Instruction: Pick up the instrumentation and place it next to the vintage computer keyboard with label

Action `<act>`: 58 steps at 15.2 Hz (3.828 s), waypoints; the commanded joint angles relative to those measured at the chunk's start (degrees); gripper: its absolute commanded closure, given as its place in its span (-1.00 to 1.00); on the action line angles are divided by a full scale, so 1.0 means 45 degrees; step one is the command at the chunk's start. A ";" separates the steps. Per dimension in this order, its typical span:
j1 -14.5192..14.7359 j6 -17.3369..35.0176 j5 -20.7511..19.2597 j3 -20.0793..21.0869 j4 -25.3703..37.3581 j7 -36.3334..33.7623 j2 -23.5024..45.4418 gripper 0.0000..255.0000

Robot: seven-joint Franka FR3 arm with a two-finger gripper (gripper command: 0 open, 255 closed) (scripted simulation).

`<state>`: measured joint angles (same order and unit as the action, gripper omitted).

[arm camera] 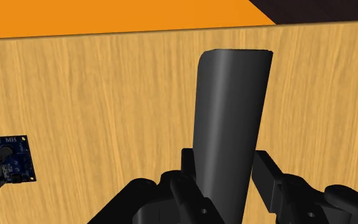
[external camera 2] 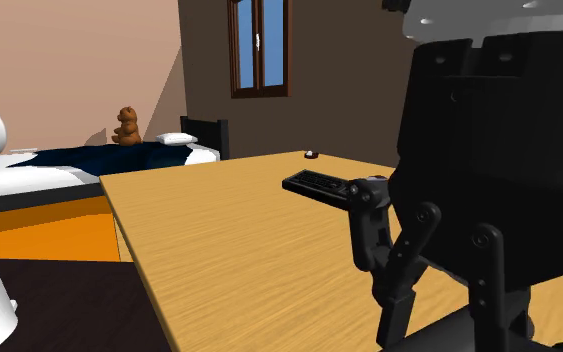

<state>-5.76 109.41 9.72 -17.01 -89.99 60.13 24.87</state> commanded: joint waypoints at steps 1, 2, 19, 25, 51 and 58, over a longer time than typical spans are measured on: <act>-0.0020 -0.0320 -0.0030 -0.0019 0.0260 -0.0015 -0.0061 1.00; -0.0021 -0.0470 -0.0048 -0.0027 0.0370 -0.0031 -0.0103 1.00; 0.2373 0.0475 -0.1044 0.0843 -0.4030 -0.3306 -0.3906 1.00; 0.3341 0.0928 -0.1241 0.1613 -0.5536 -0.5084 -0.5099 1.00; 0.7242 0.1695 -0.1031 0.5744 -0.5943 -1.2989 -0.5324 1.00; 0.7902 0.1970 -0.1211 0.6337 -0.5290 -1.4302 -0.4485 1.00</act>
<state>29.63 117.84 4.33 11.37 -113.69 -3.88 4.40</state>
